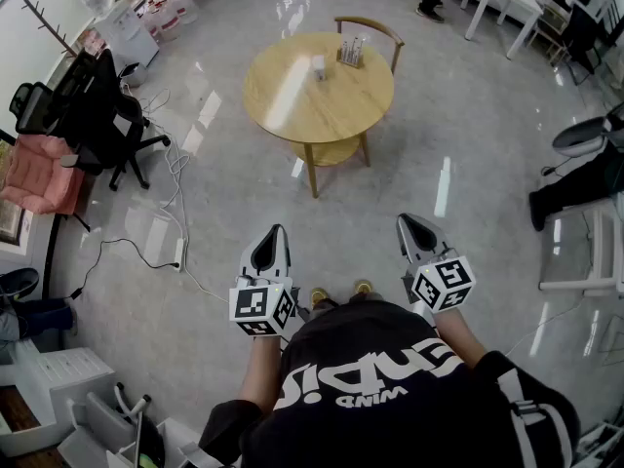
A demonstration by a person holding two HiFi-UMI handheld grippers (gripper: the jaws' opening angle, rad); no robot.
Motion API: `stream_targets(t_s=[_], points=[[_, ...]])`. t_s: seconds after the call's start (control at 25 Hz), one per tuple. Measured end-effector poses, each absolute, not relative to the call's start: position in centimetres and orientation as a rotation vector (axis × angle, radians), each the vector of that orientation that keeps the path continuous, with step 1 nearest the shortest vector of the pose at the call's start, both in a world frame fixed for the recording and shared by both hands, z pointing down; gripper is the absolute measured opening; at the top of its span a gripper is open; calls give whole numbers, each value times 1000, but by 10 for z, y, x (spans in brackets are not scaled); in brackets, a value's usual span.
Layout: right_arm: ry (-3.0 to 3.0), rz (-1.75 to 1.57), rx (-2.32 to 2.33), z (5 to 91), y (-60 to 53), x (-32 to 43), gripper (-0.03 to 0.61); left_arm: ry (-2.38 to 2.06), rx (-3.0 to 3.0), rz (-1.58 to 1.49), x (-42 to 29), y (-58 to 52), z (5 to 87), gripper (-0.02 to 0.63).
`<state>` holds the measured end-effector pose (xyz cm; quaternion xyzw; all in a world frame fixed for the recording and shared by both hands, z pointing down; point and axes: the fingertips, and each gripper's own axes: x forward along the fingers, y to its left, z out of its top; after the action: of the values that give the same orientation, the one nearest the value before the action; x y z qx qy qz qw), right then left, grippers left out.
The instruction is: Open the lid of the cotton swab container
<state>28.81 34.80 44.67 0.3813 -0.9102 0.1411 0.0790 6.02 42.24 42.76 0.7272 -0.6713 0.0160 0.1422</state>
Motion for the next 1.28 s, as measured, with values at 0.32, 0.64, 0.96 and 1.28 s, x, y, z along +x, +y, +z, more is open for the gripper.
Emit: stream_targets(t_s=[0.32, 0.64, 0.96, 1.28], points=[[-2748, 391, 1154, 441, 343, 271, 2, -1930, 2119, 39, 50, 415, 425, 9], [-2757, 408, 1232, 435, 347, 258, 3, -1892, 2153, 52, 34, 414, 430, 9], [-2756, 406, 1267, 442, 368, 240, 3, -1852, 2205, 48, 17, 418, 438, 9], [-2746, 383, 1275, 441, 350, 225, 3, -1828, 2221, 43, 7, 400, 439, 9]])
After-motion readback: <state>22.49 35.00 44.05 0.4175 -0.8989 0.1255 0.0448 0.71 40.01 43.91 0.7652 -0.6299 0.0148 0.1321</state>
